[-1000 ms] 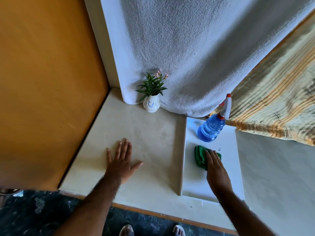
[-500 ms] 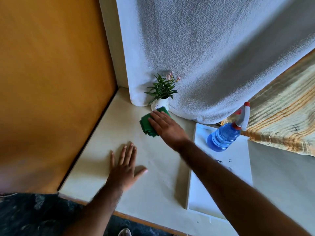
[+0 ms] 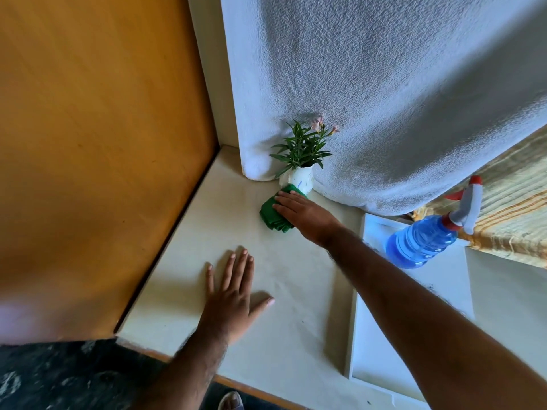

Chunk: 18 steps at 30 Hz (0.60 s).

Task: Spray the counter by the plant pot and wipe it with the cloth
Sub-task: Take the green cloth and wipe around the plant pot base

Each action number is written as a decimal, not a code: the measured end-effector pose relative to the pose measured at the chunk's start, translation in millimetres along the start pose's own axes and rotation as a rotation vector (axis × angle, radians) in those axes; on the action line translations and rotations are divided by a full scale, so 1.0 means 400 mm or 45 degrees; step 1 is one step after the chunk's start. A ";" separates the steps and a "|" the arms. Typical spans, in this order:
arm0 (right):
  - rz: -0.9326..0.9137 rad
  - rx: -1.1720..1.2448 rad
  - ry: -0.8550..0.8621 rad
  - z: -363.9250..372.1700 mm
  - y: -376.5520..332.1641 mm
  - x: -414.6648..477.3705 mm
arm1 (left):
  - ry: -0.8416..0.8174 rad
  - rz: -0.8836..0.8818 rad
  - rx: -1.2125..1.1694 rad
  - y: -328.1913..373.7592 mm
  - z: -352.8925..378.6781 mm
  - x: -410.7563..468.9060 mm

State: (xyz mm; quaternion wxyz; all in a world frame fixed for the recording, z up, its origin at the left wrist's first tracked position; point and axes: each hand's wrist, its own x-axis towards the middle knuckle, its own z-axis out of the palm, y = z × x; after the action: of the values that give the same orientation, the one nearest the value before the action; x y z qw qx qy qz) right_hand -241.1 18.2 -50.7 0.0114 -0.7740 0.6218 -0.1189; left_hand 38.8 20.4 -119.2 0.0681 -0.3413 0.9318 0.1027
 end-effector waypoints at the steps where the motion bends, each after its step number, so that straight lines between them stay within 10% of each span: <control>1: 0.018 0.015 -0.017 0.002 -0.007 -0.004 | 0.006 -0.001 -0.002 0.000 -0.001 -0.001; 12: -0.033 -0.009 0.137 -0.030 0.032 0.010 | 0.029 0.009 -0.006 0.002 -0.003 -0.003; 18: 0.337 0.275 -0.003 0.041 -0.008 -0.045 | 0.037 0.009 -0.003 -0.001 0.004 -0.003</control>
State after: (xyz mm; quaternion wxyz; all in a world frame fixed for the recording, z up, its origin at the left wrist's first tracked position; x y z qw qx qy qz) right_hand -238.3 34.2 -69.1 0.1107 -0.6798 0.7019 -0.1816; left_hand 40.1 21.2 -120.6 0.0538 -0.3395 0.9338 0.0992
